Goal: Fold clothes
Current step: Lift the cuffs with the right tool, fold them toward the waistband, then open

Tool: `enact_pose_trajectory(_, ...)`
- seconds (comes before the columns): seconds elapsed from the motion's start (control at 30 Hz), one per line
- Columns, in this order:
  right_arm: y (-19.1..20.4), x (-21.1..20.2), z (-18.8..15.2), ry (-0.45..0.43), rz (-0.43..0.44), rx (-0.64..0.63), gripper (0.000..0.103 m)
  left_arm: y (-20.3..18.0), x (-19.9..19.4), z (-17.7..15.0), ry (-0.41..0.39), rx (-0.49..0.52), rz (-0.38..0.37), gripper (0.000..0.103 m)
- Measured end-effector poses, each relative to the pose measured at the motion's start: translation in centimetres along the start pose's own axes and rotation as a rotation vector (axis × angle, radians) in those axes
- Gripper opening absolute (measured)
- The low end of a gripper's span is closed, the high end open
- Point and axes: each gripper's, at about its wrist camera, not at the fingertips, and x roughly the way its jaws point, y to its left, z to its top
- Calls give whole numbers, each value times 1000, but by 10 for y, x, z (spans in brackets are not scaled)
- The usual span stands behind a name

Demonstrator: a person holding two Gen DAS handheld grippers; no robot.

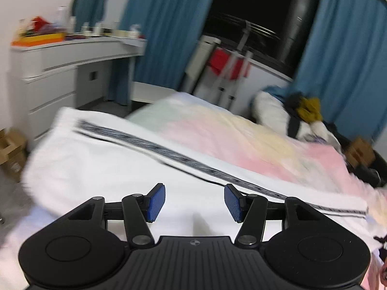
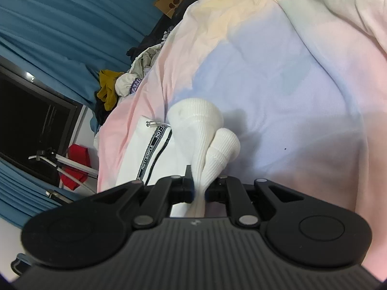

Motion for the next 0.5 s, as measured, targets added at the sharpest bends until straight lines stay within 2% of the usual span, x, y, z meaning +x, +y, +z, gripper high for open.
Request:
enact_pose_trajectory(0.23, 0, -2, 1, -6, 9, -5, 10, -69, 66, -33, 35, 161, -25, 57)
enact_pose_trajectory(0.43, 7, -5, 0, -22, 7, -36, 10, -75, 114, -73, 113, 249, 46, 58)
enact_pose_trajectory(0.5, 12, -8, -1, -36, 5, -60, 10, -72, 116, -75, 115, 230, 43, 58)
